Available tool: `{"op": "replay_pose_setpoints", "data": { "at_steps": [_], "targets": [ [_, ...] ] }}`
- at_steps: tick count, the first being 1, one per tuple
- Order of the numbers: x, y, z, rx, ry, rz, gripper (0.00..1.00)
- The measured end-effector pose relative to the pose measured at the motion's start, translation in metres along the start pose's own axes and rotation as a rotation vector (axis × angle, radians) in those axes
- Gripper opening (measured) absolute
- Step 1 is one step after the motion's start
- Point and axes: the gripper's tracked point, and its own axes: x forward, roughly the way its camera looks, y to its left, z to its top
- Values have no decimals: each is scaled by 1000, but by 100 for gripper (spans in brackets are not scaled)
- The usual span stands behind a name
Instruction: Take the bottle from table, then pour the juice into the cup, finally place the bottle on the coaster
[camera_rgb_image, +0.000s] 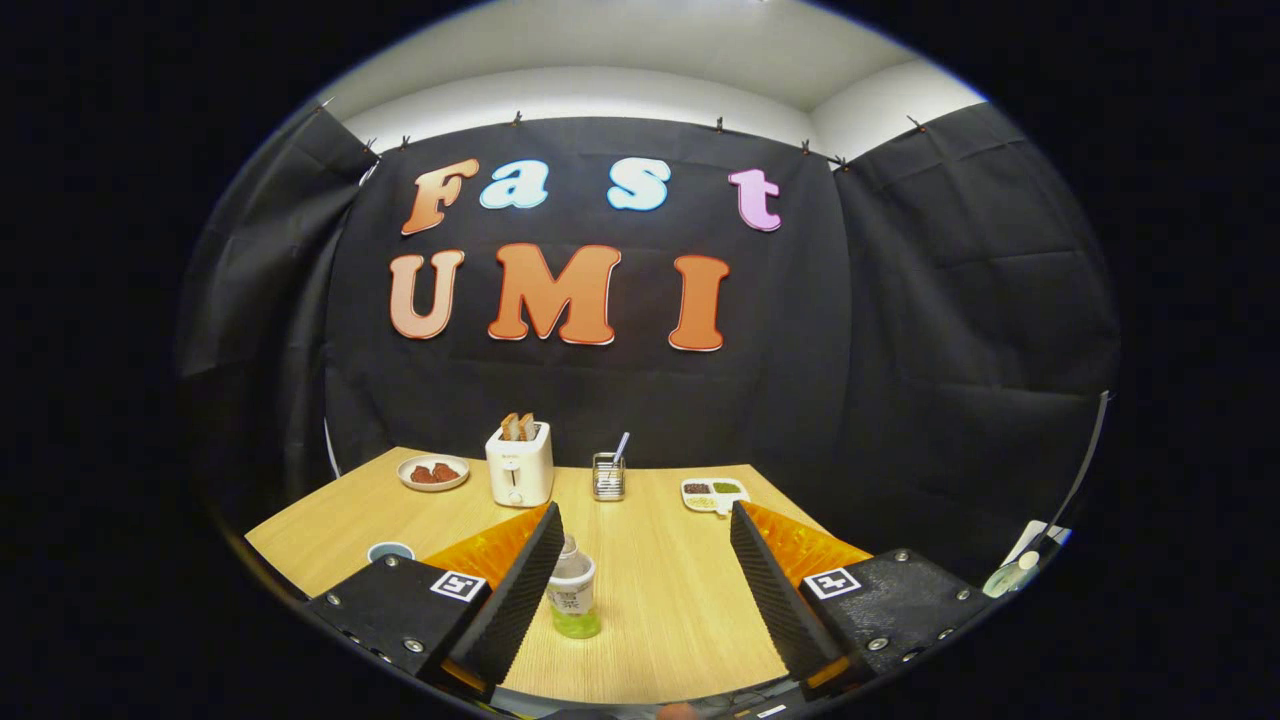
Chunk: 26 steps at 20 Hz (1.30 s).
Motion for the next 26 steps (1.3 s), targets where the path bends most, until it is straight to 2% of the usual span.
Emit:
{"op": "replay_pose_setpoints", "data": {
  "at_steps": [8,14,21,26],
  "targets": [
    [22,36,-65,-28,39,57,100],
    [39,54,-108,-23,116,99,100],
    [68,64,-144,1,207,112,100],
    [86,70,-165,-35,257,108,100]
  ]
}}
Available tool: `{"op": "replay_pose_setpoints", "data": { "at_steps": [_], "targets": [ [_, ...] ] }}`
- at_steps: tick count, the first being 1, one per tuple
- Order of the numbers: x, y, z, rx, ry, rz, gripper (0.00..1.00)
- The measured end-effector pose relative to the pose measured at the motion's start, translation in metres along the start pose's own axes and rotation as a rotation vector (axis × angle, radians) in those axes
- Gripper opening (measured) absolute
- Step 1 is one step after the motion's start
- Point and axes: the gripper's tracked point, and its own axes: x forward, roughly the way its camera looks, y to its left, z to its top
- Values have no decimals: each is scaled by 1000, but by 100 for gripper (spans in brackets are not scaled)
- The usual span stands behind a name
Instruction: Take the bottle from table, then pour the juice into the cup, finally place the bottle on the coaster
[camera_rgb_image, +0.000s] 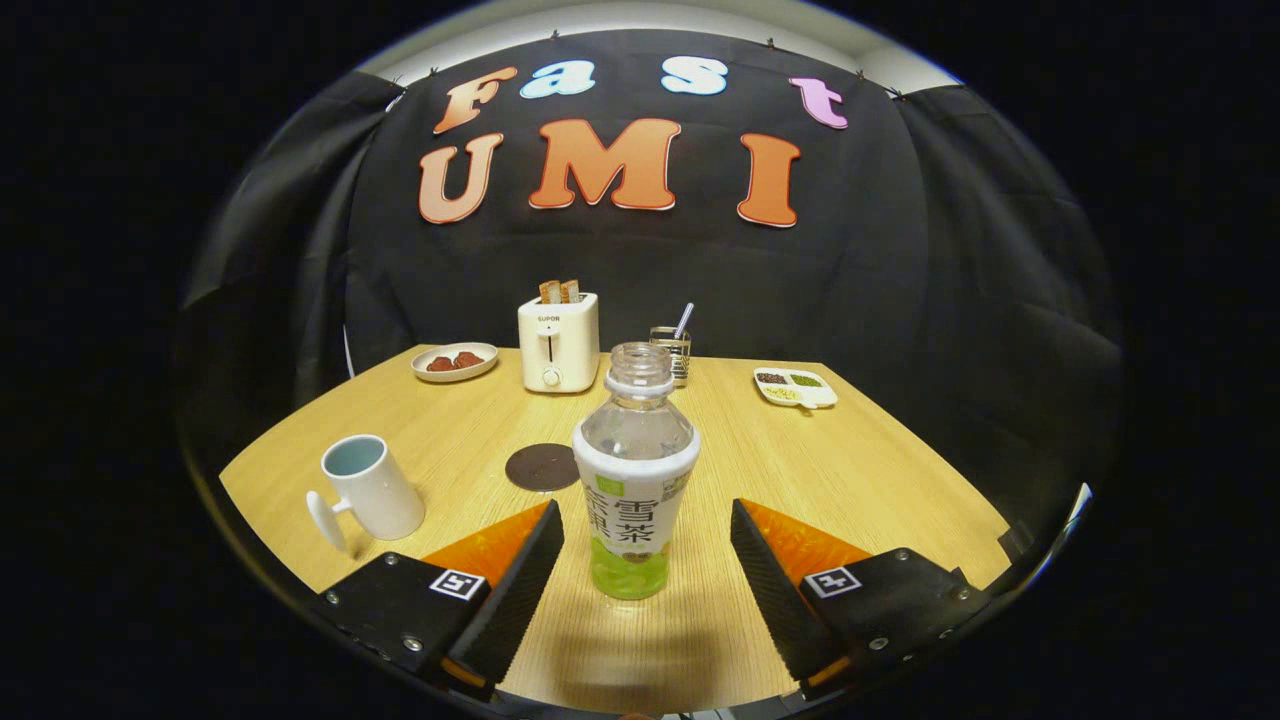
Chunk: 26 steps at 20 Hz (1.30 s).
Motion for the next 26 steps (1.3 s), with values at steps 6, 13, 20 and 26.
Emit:
{"op": "replay_pose_setpoints", "data": {
  "at_steps": [6,13,20,26],
  "targets": [
    [20,14,-7,8,29,11,84],
    [24,22,-4,-49,36,-8,58],
    [15,50,10,-100,15,-5,53],
    [15,84,10,-122,10,12,50]
  ]
}}
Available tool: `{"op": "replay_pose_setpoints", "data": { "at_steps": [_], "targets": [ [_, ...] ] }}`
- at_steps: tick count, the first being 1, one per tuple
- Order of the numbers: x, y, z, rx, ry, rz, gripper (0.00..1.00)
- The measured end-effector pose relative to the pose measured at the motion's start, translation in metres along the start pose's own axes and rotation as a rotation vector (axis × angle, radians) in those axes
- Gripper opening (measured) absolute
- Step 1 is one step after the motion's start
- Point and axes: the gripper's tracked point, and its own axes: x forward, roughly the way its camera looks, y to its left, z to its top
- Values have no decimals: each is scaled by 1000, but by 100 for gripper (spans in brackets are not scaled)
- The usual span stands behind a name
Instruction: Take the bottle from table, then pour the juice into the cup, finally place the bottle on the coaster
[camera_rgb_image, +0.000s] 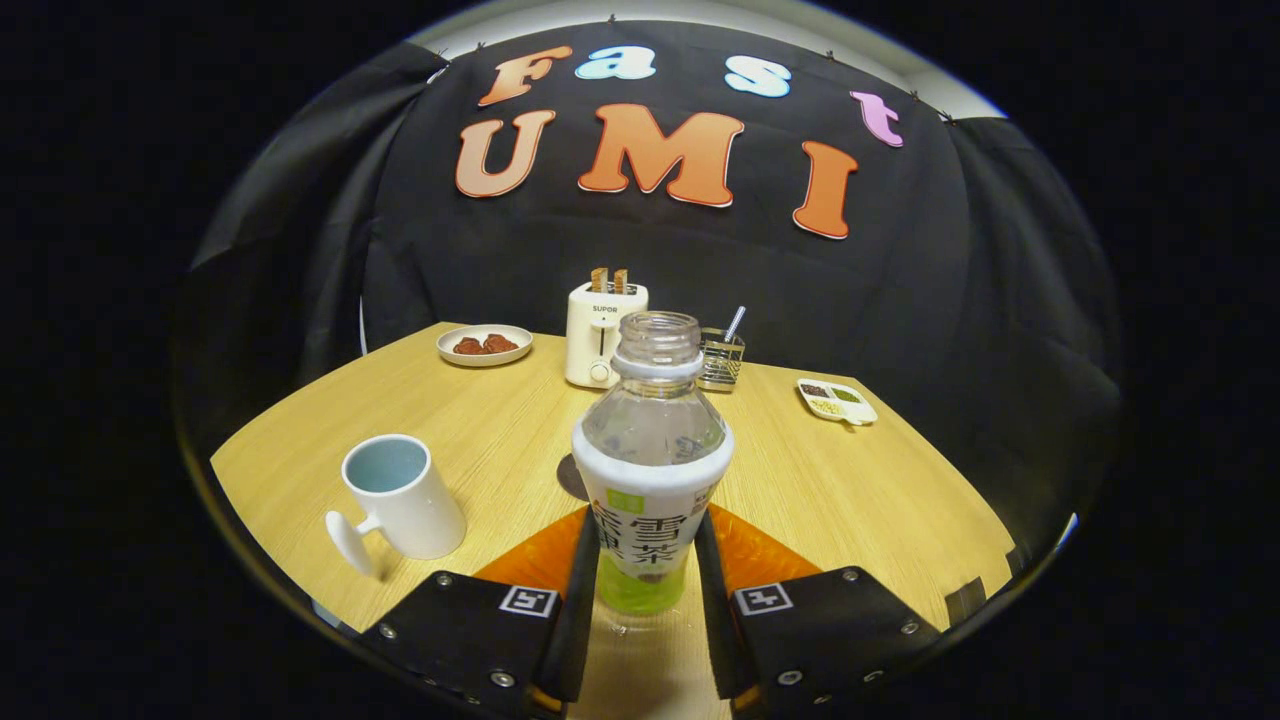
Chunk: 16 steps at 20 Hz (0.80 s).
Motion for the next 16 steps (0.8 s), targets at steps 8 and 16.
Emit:
{"op": "replay_pose_setpoints", "data": {
  "at_steps": [8,16],
  "targets": [
    [-1,25,27,-272,-36,-91,47],
    [6,45,49,-659,-75,-217,47]
  ]
}}
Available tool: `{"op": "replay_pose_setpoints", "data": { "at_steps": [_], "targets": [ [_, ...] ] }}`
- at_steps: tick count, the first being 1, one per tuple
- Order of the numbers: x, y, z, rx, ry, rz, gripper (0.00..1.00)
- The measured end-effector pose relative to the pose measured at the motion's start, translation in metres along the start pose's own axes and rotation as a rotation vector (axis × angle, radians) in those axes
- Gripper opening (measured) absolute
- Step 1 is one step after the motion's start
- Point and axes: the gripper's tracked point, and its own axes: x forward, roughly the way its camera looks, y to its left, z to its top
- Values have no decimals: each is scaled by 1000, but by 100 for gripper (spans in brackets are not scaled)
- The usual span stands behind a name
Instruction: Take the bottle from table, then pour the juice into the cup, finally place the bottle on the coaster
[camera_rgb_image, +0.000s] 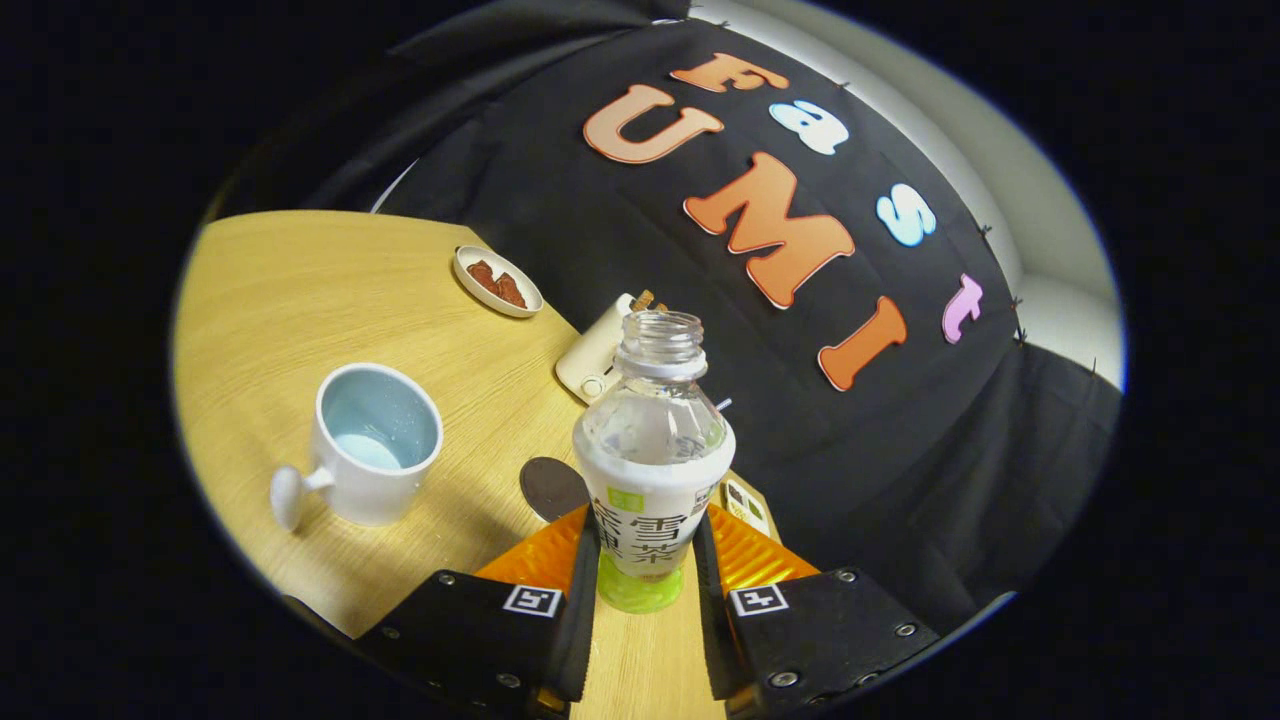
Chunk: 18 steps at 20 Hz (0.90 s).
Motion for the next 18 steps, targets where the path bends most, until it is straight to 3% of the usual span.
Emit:
{"op": "replay_pose_setpoints", "data": {
  "at_steps": [11,18],
  "targets": [
    [6,3,21,-441,-70,-106,47],
    [8,-3,30,-651,-117,-178,46]
  ]
}}
